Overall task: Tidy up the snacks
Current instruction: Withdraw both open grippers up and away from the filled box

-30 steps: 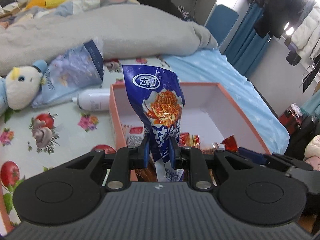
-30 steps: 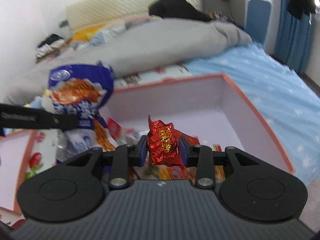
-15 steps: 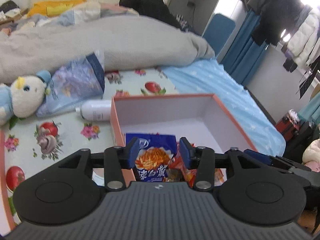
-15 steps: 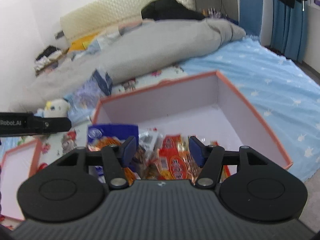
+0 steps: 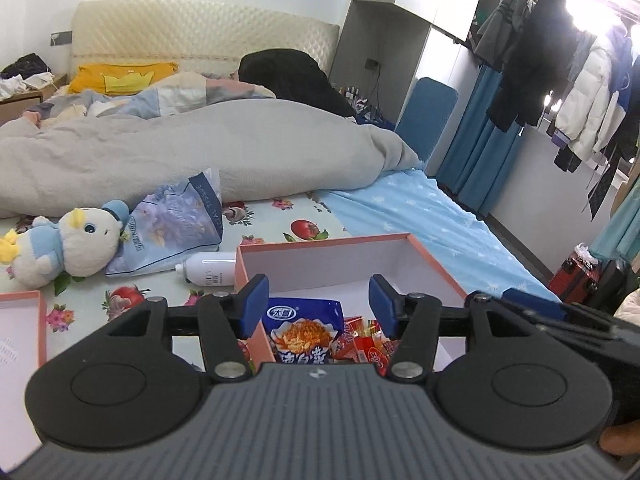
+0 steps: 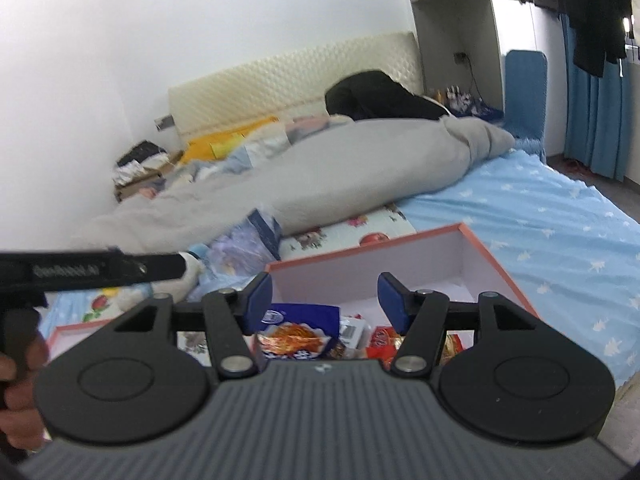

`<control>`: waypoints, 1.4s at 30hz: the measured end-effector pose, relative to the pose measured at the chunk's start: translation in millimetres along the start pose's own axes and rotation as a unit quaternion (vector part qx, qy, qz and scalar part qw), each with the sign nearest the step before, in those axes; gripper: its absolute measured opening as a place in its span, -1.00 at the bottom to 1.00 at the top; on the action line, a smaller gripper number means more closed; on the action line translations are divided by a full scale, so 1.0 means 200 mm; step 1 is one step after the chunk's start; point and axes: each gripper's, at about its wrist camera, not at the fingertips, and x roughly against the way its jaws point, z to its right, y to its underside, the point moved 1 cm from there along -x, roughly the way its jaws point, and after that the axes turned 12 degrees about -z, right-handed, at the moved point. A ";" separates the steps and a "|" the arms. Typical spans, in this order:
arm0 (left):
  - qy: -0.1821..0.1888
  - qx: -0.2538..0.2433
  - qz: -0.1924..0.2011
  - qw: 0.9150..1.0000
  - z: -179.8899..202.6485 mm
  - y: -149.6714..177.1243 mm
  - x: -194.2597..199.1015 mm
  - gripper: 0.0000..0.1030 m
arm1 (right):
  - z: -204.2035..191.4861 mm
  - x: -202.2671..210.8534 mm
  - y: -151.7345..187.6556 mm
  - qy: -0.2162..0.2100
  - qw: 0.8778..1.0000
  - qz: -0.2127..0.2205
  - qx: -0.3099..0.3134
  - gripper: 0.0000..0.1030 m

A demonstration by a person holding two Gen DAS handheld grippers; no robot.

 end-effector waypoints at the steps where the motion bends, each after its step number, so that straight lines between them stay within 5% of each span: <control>1: 0.000 0.003 0.003 1.000 0.00 0.02 0.02 0.20 | -0.01 0.02 0.01 0.001 1.000 0.005 0.002 0.18; 12: -0.001 -0.006 0.011 1.000 0.04 0.19 0.21 0.25 | -0.06 0.16 0.12 0.016 1.000 0.019 0.011 0.19; 42: -0.015 0.023 -0.032 0.999 -0.10 0.45 0.10 0.25 | -0.04 0.08 0.40 0.049 0.998 -0.032 -0.007 0.19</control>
